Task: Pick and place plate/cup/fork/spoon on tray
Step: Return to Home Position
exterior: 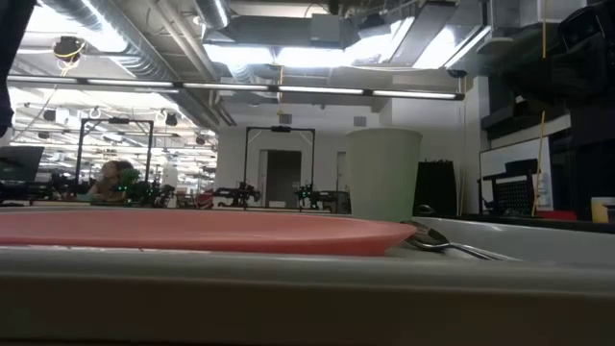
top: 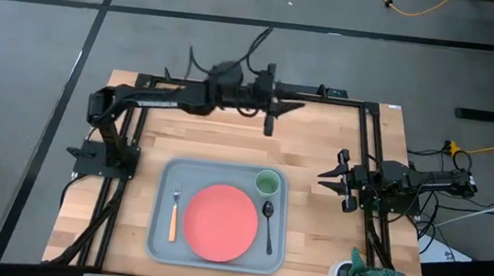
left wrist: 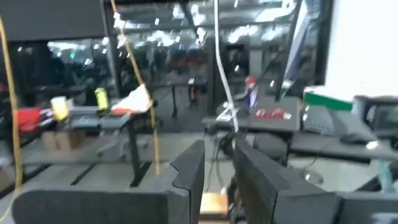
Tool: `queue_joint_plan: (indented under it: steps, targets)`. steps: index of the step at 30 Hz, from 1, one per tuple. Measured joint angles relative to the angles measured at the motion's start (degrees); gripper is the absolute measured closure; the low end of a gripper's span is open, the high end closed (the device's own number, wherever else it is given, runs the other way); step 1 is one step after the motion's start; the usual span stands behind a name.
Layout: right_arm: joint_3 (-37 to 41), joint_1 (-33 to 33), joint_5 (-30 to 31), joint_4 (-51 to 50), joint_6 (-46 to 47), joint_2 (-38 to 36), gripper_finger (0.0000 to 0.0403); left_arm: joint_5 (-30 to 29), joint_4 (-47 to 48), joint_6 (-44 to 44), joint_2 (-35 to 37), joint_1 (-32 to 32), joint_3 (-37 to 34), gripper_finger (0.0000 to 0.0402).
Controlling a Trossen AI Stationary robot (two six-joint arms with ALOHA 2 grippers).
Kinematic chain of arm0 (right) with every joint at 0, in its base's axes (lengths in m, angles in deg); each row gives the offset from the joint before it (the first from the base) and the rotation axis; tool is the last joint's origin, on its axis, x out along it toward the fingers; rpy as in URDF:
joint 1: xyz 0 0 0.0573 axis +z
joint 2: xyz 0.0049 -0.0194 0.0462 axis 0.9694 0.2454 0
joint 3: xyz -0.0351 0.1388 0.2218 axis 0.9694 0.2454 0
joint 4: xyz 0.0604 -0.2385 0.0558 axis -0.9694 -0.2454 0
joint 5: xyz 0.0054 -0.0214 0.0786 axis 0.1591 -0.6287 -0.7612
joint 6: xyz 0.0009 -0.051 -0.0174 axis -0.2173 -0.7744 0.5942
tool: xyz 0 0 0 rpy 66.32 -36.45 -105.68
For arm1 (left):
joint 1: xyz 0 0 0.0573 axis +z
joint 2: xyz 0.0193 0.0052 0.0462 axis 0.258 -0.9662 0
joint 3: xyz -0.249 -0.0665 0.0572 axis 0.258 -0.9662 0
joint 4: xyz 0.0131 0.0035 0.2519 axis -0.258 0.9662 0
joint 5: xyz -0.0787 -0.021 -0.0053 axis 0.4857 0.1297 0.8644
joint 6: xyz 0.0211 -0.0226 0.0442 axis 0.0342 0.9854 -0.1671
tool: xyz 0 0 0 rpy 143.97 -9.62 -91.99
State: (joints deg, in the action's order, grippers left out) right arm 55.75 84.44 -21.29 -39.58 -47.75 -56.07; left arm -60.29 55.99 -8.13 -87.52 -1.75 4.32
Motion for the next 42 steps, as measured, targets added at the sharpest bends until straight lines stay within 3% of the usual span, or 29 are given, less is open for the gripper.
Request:
queue_joint_plan:
  steps: [2,6,12,17,23,28,33,37,42]
  targets:
    - [0.00,0.02,-0.02,0.00,0.02,0.00,0.0308,-1.19,4.71,-1.11,2.67,0.66,-0.31,0.0321]
    - [0.01,0.00,0.00,0.01,0.01,0.00,0.0308,-10.58,9.36,-6.81,11.95,-1.16,-4.32,0.0321]
    - [0.00,0.00,0.02,0.00,0.00,0.00,0.0308,-20.03,7.69,-14.44,29.37,-6.26,-19.22,0.0321]
    - [0.00,0.02,0.02,0.00,0.00,0.00,0.0308,-27.00,10.41,-14.65,43.03,-10.76,-32.20,0.0321]
    - [0.00,0.00,0.02,0.00,0.00,0.00,0.0308,-27.71,10.28,-16.42,59.32,-16.00,-48.18,0.0321]
    - [0.00,0.02,0.02,0.00,0.00,0.00,0.0308,-25.50,10.68,-11.60,73.72,-17.13,-63.66,0.0321]
    - [0.00,0.00,0.02,0.02,0.00,0.00,0.0308,-21.85,3.17,-10.22,85.94,-17.13,-78.16,0.0321]
    - [0.00,0.00,0.02,0.00,0.00,0.00,0.0308,-21.39,0.26,-8.54,92.33,-17.13,-85.29,0.0321]
    - [0.00,0.02,0.02,0.00,0.00,0.00,0.0308,-18.61,0.54,-9.44,97.20,-17.13,-89.05,0.0321]
